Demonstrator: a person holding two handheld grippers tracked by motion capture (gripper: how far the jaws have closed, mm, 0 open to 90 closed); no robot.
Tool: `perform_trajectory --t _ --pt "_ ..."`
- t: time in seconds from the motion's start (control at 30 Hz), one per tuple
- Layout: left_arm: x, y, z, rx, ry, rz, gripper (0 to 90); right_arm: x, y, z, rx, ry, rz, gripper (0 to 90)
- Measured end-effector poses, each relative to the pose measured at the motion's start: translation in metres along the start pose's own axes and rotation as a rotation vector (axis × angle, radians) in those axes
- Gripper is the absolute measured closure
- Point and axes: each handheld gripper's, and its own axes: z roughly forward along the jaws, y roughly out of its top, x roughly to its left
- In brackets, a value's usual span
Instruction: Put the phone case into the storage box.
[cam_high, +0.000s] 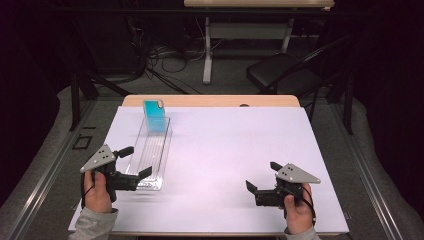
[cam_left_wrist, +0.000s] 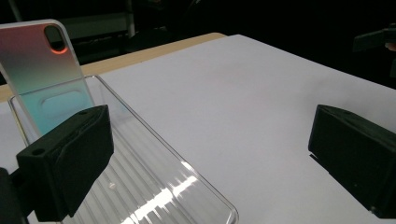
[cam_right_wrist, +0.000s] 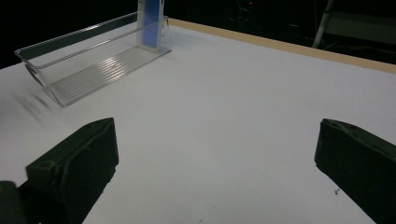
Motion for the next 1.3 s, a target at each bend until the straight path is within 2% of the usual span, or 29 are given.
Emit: perform_trajectory --t 0.27,0.5,0.7,0.87,1.3 --pt "0.001 -0.014 -0.010 -0.029 0.009 -0.014 0.3 -0.009 -0.012 -0.006 -0.002 -0.023 0.029 0.0" --pt "0.009 -0.025 -0.017 -0.046 0.038 -0.055 0.3 -0.017 -0.018 -0.008 -0.012 -0.040 0.037 0.0" --pt "0.017 -0.031 -0.021 -0.054 0.064 -0.083 0.3 -0.024 -0.024 -0.007 0.005 -0.052 0.059 0.0" --pt "0.022 -0.035 -0.020 -0.046 0.075 -0.086 0.3 -0.027 -0.028 -0.005 0.008 -0.080 0.067 0.0" --pt "0.031 -0.041 -0.023 -0.053 0.107 -0.101 0.3 -0.034 -0.036 0.001 0.022 -0.081 0.107 0.0"
